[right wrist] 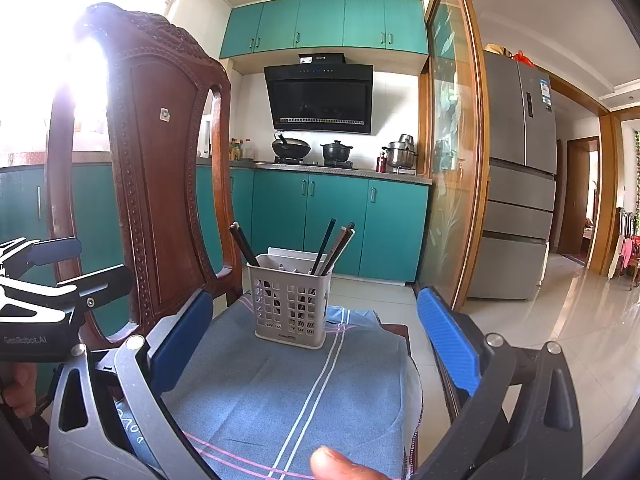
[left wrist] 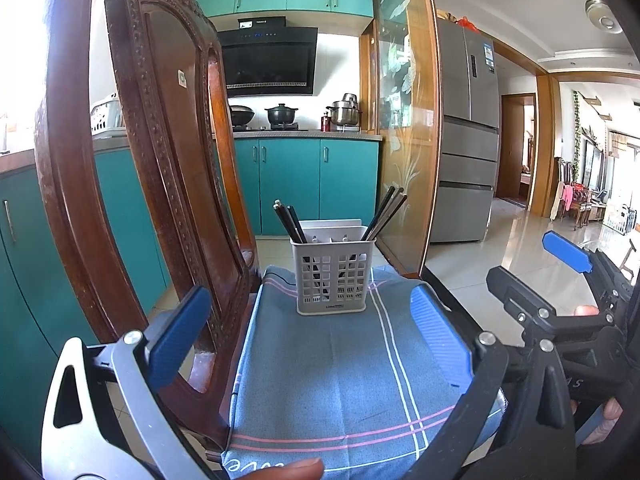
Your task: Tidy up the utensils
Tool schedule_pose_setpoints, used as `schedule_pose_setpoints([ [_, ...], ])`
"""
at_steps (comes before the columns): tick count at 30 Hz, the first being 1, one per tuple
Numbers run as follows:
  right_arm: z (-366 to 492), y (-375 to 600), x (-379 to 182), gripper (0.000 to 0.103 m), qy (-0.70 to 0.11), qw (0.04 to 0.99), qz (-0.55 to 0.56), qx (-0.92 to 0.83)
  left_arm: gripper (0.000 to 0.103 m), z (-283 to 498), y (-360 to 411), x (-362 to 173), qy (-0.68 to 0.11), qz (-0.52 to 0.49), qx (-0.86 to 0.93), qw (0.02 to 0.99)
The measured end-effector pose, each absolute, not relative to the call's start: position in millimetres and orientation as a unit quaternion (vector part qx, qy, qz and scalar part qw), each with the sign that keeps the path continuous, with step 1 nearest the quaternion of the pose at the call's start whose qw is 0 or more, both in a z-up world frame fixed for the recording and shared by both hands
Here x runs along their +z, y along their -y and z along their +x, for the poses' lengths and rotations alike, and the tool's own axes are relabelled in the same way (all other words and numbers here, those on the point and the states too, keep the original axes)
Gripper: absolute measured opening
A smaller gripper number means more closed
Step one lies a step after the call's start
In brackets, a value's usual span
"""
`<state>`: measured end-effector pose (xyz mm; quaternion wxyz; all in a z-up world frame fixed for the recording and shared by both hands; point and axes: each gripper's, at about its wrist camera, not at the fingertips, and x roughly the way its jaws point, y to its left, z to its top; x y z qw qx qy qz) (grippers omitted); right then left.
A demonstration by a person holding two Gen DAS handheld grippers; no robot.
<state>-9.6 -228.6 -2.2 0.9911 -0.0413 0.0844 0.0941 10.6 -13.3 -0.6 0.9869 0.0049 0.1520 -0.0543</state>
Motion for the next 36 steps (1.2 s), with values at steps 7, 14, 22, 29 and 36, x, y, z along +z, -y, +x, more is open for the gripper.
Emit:
schedule_pose_setpoints([
  [7,-9.6,228.1,-2.0,0.1,-0.084,0.991,-0.041,0.094,0.099,10.9,13.3,-1.0,-0.151,0.006,-0.055,0.987],
  [14,-8.5,227.6,-1.4,0.1,-0.083,0.991,-0.042,0.096,0.099,11.5,12.7,-1.6,-0.151,0.006,-0.054,0.987],
  [22,-8.6,227.8,-1.8,0.1,-0.083,0.991,-0.042,0.096,0.099,12.0,12.6,-1.8,-0.153,0.005,-0.055,0.987],
  [29,-6.7,229.2,-1.9,0.1,-0.085,0.991,-0.041,0.096,0.1,16.3,14.1,-4.3,-0.16,-0.001,-0.054,0.986],
  [36,3.6,234.8,-1.9,0.1,-0.093,0.991,-0.039,0.087,0.099,23.3,17.0,-8.0,-0.168,0.004,-0.056,0.984],
])
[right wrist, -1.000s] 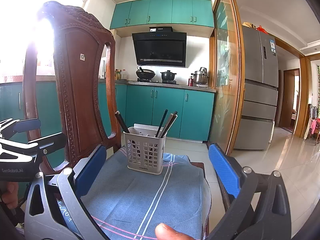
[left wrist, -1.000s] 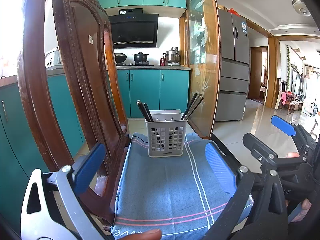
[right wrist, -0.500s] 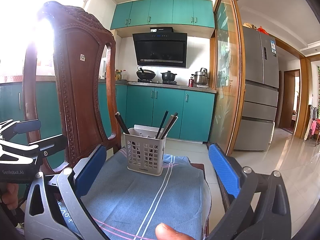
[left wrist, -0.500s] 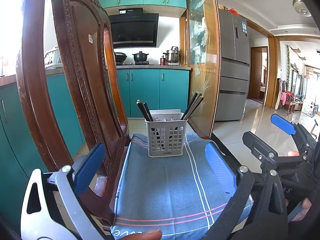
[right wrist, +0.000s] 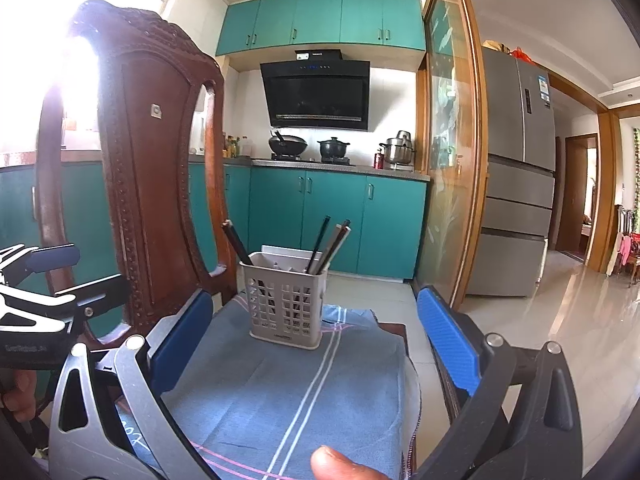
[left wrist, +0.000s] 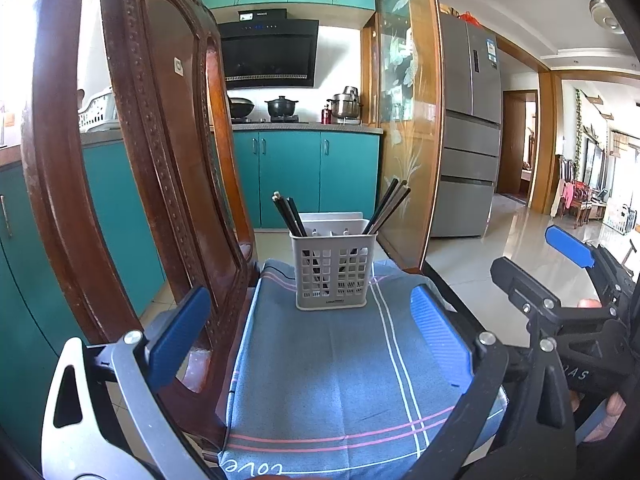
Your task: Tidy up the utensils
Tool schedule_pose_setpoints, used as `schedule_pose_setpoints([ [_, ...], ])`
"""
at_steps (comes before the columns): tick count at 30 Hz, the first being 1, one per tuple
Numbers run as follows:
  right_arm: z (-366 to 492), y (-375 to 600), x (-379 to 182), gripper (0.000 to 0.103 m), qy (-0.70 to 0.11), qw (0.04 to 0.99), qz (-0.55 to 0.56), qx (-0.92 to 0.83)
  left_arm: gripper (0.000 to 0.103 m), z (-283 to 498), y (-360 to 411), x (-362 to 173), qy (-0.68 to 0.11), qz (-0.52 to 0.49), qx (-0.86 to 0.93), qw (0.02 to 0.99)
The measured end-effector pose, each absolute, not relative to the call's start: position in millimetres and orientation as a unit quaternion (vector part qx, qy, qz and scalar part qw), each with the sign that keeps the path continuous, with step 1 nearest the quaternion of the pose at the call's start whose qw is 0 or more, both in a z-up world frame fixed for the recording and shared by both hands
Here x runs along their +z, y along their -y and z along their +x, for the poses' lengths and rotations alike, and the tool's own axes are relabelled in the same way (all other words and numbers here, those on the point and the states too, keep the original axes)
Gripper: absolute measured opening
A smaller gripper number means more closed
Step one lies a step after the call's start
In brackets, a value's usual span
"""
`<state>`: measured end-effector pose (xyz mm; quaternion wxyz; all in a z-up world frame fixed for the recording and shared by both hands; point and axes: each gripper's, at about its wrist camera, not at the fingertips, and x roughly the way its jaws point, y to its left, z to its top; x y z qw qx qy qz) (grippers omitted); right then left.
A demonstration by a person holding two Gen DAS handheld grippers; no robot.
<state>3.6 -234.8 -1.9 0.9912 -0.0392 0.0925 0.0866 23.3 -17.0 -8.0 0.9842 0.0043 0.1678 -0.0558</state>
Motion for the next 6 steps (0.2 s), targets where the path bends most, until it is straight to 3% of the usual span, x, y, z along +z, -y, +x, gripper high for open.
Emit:
schedule_pose_setpoints([
  [3,23.4,241.3,-9.5,0.1,-0.121,0.991,-0.03,0.049,0.099,29.2,18.8,-13.6,-0.181,0.005,-0.055,0.982],
  [6,77.5,249.3,-38.9,0.1,-0.213,0.977,-0.013,0.015,0.099,45.5,21.0,-26.4,-0.227,0.002,-0.059,0.972],
])
